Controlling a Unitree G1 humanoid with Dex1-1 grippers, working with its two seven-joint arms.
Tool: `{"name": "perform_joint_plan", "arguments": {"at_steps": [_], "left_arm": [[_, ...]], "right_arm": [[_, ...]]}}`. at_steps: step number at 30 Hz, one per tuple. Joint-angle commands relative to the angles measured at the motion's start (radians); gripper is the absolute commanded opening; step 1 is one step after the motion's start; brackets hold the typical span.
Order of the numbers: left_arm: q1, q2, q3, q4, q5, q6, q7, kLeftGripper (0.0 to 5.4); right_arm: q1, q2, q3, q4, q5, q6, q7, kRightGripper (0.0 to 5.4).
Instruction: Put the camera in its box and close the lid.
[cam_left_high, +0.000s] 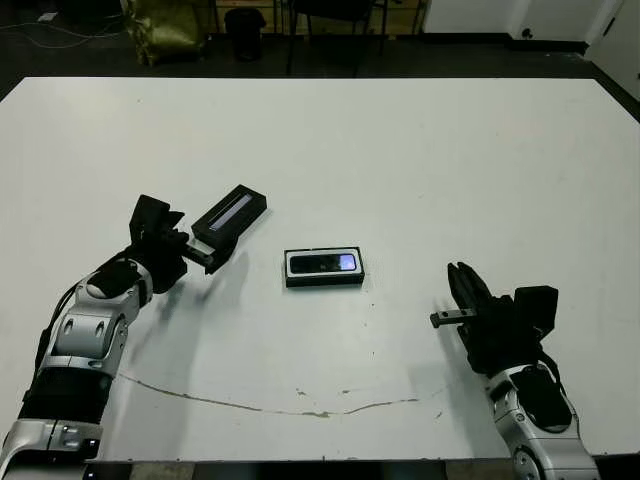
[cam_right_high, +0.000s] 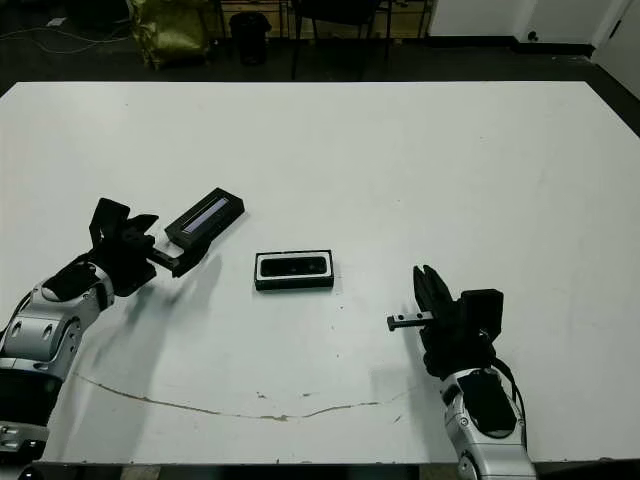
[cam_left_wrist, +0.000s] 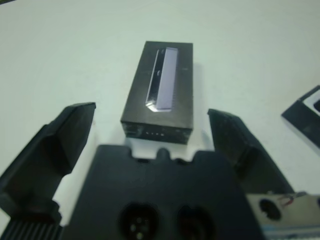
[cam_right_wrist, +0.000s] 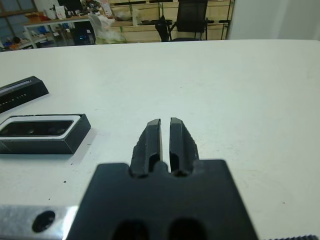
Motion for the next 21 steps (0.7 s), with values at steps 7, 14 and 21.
{"name": "perform_joint_plan", "arguments": {"at_steps": [7, 14, 21], "left_arm": [[-0.016, -0.012, -0.006, 0.041, 0.001, 0.013, -0.001, 5.37], [-0.021, -0.020, -0.034, 0.086, 0.051, -0.053, 0.012, 5.37], [-0.044, -0.027, -0.049, 0.163, 0.084, -0.093, 0.018, 5.37]], "right_arm": [[0.018, 0.000, 0.000, -0.001, 0.003, 0.023, -0.012, 0.00], [0.022, 0.003, 0.002, 0.003, -0.002, 0.013, -0.017, 0.00], [0.024, 0.011, -0.004, -0.003, 0.024, 0.027, -0.018, 0.00]]}}
